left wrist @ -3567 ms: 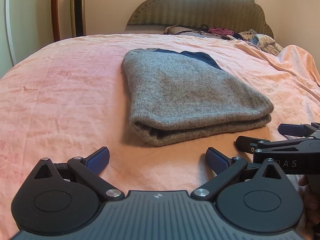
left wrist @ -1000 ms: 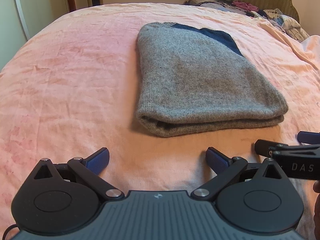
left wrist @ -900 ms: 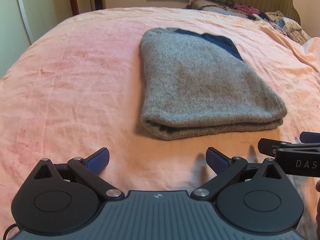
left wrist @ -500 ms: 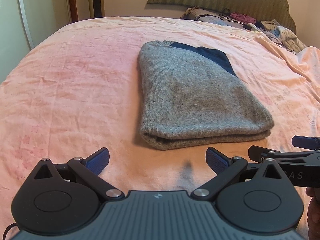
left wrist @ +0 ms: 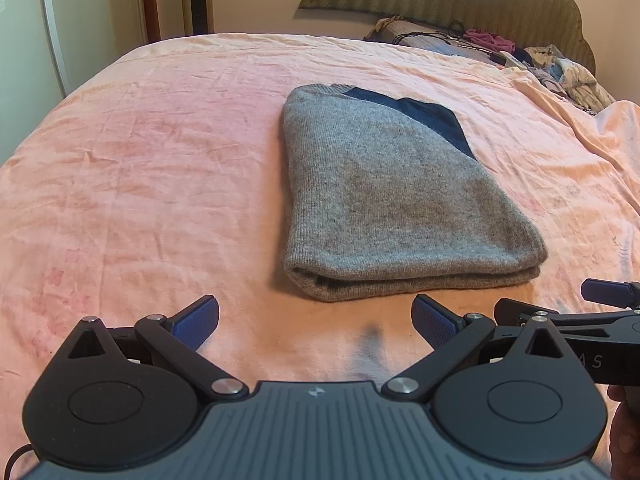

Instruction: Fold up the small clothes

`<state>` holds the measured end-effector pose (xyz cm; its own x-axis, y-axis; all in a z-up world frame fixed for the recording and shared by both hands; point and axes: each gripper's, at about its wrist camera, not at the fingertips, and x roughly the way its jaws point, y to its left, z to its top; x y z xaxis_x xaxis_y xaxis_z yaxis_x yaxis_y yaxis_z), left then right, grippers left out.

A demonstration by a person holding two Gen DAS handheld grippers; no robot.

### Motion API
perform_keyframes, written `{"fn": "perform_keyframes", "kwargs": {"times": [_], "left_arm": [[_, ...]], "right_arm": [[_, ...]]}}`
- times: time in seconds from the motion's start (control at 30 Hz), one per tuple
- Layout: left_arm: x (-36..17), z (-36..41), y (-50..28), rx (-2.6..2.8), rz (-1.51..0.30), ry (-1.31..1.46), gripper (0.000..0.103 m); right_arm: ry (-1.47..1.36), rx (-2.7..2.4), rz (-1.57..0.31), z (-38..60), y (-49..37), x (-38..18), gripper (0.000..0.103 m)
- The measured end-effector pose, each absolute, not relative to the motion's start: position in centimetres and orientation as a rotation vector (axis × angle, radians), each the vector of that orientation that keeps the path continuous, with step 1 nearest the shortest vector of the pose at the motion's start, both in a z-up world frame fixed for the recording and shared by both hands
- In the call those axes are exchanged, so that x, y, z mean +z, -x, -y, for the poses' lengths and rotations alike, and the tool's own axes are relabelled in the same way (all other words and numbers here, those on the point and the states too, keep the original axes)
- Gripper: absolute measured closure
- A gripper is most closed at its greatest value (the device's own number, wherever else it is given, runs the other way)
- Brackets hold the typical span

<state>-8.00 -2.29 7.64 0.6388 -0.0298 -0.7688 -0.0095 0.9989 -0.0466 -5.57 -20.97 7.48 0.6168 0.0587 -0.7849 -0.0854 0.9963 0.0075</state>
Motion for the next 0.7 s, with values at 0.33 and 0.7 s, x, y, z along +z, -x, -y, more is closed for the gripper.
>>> {"fn": "perform_keyframes", "kwargs": {"times": [0.33,0.7], "left_arm": [[7.66,2.28,8.03,-0.011,-0.881,0.048,0.0],[7.56,2.27,8.08,-0.01,-0.884,0.051,0.0]], "right_arm": [[0.029,0.083,-0.902,20.88,5.59,7.46,0.0],[0.029,0.087,-0.903,20.68,5.69,7.43,0.0]]}}
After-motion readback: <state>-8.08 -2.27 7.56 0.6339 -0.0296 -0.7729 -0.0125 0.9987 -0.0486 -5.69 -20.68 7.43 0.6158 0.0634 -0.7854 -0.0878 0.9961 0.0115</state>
